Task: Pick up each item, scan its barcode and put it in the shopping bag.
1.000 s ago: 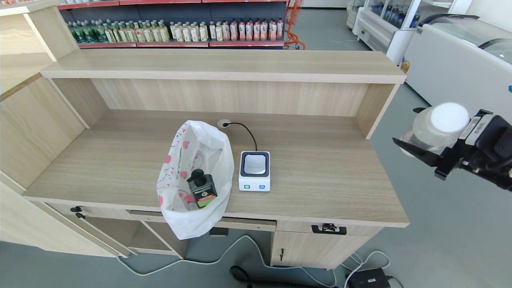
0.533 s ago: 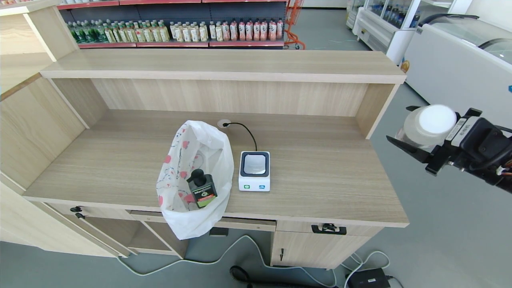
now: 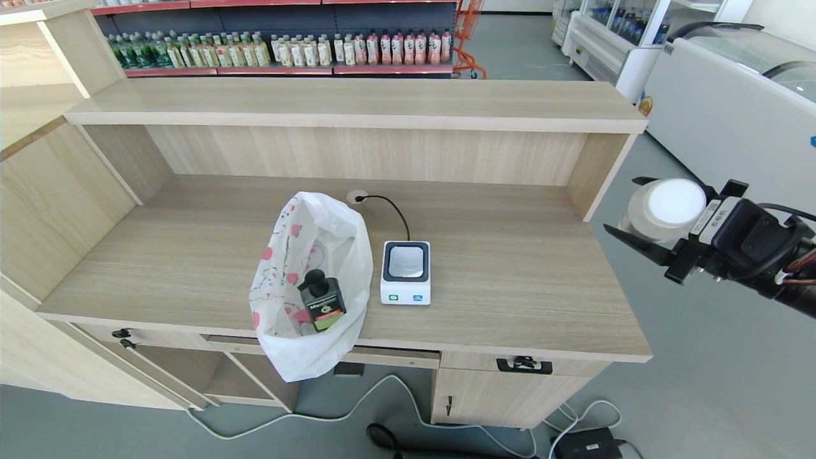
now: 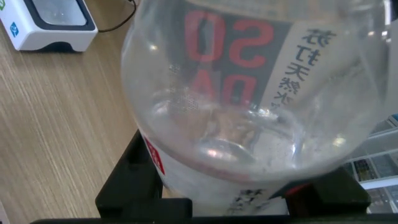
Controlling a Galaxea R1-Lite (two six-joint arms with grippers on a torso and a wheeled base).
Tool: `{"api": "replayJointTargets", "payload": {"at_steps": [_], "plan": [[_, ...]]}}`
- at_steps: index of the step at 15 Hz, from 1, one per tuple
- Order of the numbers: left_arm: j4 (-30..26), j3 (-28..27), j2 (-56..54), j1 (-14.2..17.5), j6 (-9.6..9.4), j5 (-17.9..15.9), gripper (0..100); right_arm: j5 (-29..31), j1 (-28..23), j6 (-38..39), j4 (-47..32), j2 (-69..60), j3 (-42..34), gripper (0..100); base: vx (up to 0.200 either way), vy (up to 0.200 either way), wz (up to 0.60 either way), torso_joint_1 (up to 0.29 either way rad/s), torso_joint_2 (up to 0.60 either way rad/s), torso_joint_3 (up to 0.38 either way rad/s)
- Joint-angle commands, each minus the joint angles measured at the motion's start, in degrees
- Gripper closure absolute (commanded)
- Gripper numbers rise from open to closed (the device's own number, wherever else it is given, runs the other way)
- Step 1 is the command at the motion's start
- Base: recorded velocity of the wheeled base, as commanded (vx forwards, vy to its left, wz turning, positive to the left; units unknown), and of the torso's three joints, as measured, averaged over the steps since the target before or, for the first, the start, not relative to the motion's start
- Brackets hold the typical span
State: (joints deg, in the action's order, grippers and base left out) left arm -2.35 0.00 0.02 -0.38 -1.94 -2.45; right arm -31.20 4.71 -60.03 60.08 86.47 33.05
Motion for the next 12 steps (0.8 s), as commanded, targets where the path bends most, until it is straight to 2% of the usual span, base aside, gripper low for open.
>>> {"api": "replayJointTargets", "payload": {"at_steps": [1, 5, 7, 12], "plan": [[0.0, 0.0, 0.0, -0.1, 0.0, 0.0, 0, 0.0, 0.1, -0.1, 0.0, 0.3, 0.3, 100, 0.0, 0.0, 0.0, 0.0, 0.0, 0.0], [0.1, 0.0, 0.0, 0.0, -0.08, 0.0, 0, 0.0, 0.3, 0.0, 0.0, 0.7, 0.7, 100, 0.0, 0.0, 0.0, 0.0, 0.0, 0.0], [0.0, 0.0, 0.0, 0.0, -0.08, 0.0, 0, 0.0, 0.9, 0.2, 0.1, 1.4, 1.8, 100, 0.2, 0.0, 0.0, 0.002, 0.0, 0.002], [0.0, 0.0, 0.0, 0.0, -0.35, 0.0, 0, 0.0, 6.1, 1.1, 0.1, 3.9, 4.9, 100, 0.2, 0.0, 0.0, 0.002, 0.0, 0.004]]}}
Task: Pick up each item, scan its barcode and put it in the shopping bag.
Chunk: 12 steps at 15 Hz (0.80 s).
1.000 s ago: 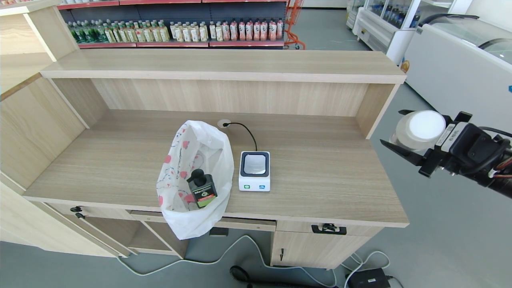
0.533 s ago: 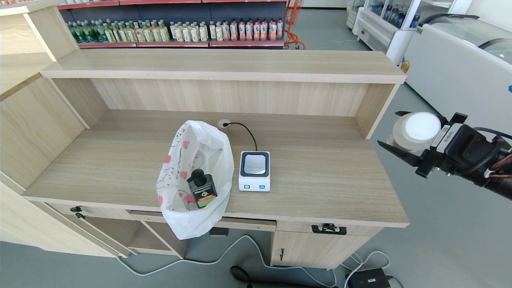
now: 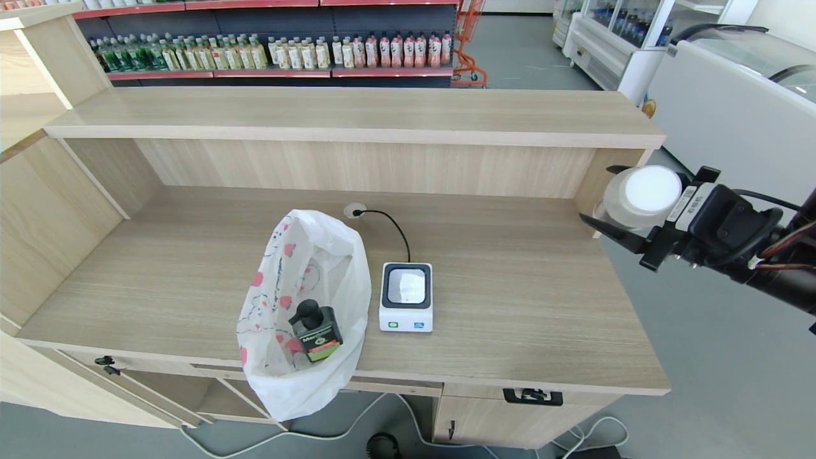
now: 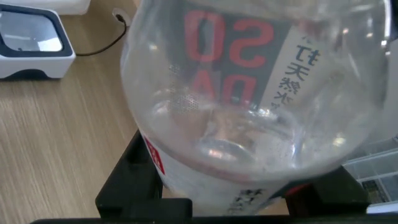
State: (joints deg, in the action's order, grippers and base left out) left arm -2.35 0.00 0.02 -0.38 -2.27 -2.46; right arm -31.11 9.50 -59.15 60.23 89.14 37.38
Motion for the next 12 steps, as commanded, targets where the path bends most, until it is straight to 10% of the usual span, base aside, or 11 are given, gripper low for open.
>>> {"api": "replayJointTargets", "payload": {"at_steps": [1, 6, 12], "plan": [[0.0, 0.0, 0.0, 0.0, 0.07, 0.1, 0, -0.1, 3.0, 1.0, 0.0, 1.5, 0.6, 100, 0.2, 0.0, 0.0, 0.002, 0.0, 0.002], [0.0, 0.0, 0.0, -0.1, 0.86, 0.1, 0, 10.9, 15.6, 13.8, 0.0, -1.0, 0.0, 100, 0.04, 0.04, 0.0, -0.002, 0.0, 0.001], [0.0, 0.0, 0.0, 0.0, 0.69, 0.0, 0, 9.8, 16.3, 15.9, 1.1, -0.5, 0.2, 100, 0.0, 0.2, 0.0, -0.002, 0.01, 0.002]]}}
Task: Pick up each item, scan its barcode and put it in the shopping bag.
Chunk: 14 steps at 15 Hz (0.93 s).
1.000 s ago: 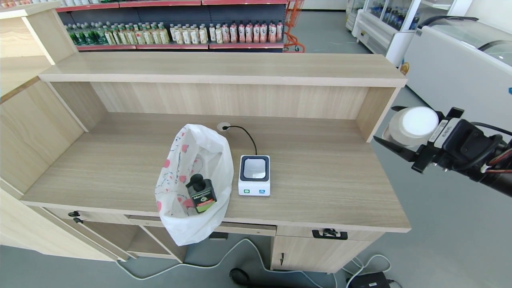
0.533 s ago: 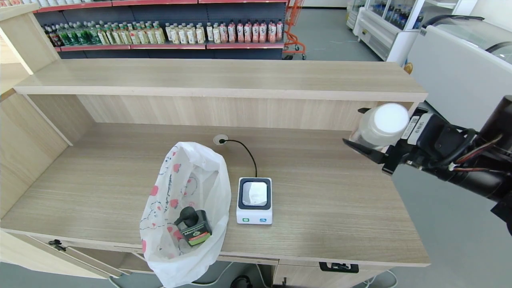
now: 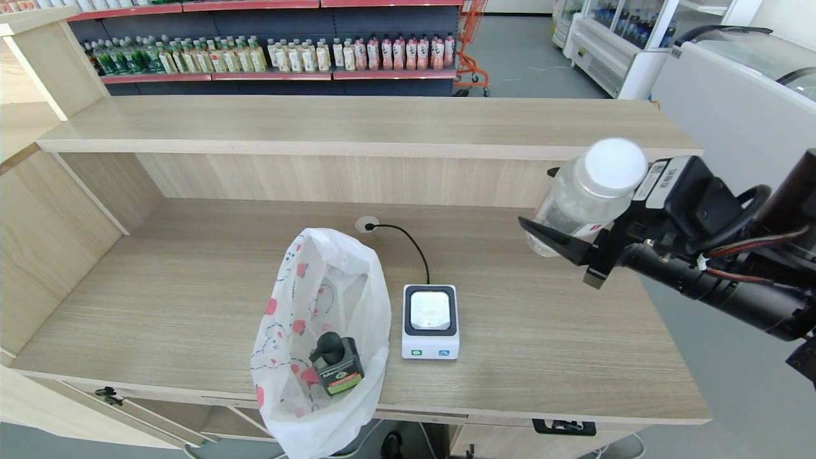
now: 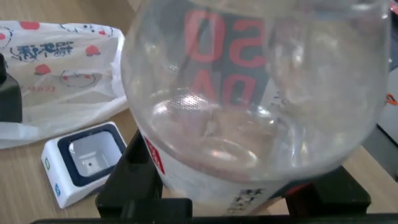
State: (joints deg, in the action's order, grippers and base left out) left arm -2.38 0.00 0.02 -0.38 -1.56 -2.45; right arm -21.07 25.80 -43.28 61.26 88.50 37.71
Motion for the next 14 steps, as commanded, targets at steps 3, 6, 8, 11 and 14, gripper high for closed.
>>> {"api": "replayJointTargets", "payload": {"at_steps": [3, 6, 8, 11, 14], "plan": [[0.0, 0.0, 0.0, 0.0, -0.2, 0.0, 0, -1.2, -0.2, 0.0, 1.1, 0.8, -0.4, 100, 0.0, 0.067, 0.0, -0.001, 0.0, 0.002], [0.0, 0.0, 0.0, 0.0, -0.2, 0.0, 0, -2.9, -1.1, 0.0, 1.6, 3.1, -0.5, 100, 0.0, 0.0, 0.0, 0.0, 0.0, 0.0], [0.0, 0.0, 0.0, -0.1, -0.2, 0.0, 0, -6.0, -1.5, 0.0, 4.0, 5.7, -0.7, 100, 0.0, 0.0, 0.0, 0.0, 0.0, 0.0], [0.0, 0.0, 0.0, 0.0, -0.2, 0.0, 0, -9.5, -2.8, 0.0, 7.9, 10.3, -0.8, 100, 0.0, 0.0, 0.0, 0.0, 0.0, 0.0], [0.0, 0.0, 0.0, 0.0, -0.11, 0.0, 0, -11.7, -4.9, 0.0, 11.4, 13.9, -2.7, 100, 0.0, 0.0, 0.0, 0.0, 0.0, 0.0]]}}
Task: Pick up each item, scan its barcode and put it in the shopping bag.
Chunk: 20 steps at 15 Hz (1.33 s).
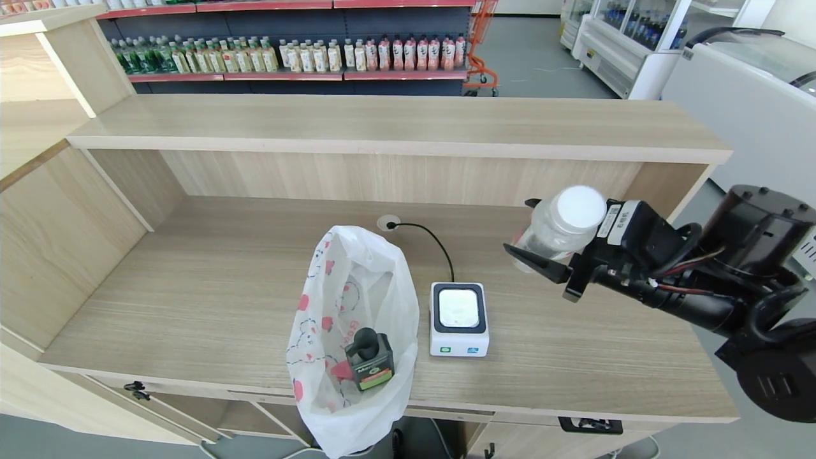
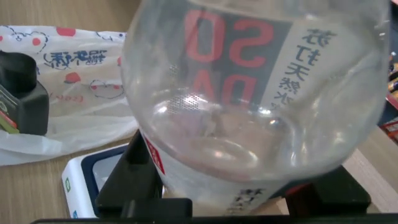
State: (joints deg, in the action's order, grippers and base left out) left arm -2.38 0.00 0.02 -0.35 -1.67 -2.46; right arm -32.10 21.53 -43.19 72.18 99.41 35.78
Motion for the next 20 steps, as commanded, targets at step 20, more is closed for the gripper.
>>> {"api": "replayJointTargets", "payload": {"at_steps": [20], "plan": [[0.0, 0.0, 0.0, 0.0, 0.0, 0.0, 0, -6.6, 0.7, -0.1, 17.8, 19.0, 3.5, 100, 0.0, 0.0, 0.0, 0.0, 0.0, 0.0]]}}
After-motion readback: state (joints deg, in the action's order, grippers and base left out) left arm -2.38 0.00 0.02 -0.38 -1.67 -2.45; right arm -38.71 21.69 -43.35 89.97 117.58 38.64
